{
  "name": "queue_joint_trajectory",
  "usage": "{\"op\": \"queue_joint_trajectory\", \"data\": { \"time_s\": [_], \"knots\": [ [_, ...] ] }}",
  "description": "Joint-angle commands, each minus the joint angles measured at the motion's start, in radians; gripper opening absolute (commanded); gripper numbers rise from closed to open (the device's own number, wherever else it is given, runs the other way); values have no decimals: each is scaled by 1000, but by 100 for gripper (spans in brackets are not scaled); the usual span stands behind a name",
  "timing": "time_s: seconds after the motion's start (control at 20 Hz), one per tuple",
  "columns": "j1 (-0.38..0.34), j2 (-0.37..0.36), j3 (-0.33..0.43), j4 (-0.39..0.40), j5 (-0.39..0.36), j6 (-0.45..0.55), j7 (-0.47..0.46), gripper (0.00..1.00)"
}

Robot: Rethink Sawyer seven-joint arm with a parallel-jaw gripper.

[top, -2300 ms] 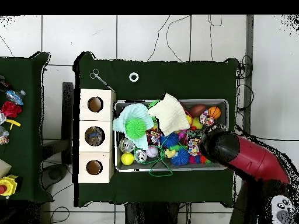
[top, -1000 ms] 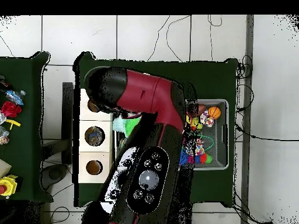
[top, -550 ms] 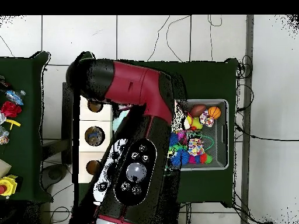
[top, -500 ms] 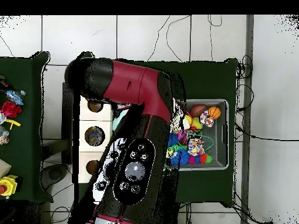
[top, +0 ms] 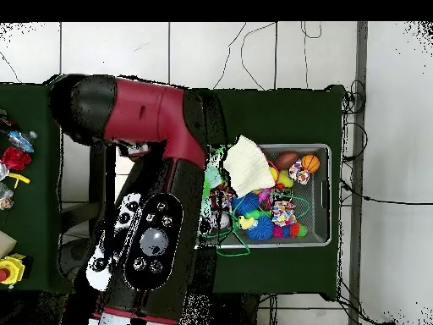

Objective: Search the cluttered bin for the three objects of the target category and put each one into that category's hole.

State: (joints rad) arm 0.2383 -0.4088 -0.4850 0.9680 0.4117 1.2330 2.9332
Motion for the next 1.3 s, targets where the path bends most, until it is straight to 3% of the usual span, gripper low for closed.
{"op": "queue_joint_trajectory", "data": {
  "time_s": [0.05, 0.5, 0.9, 1.3],
  "knots": [
    [59, -35, 28, 105, 51, 59, 335, 0],
    [105, -110, 27, 338, 30, -136, 237, 0],
    [118, -136, 28, 479, -22, -286, 146, 0],
    [89, -164, 71, 627, -70, -499, 32, 0]
  ]
}}
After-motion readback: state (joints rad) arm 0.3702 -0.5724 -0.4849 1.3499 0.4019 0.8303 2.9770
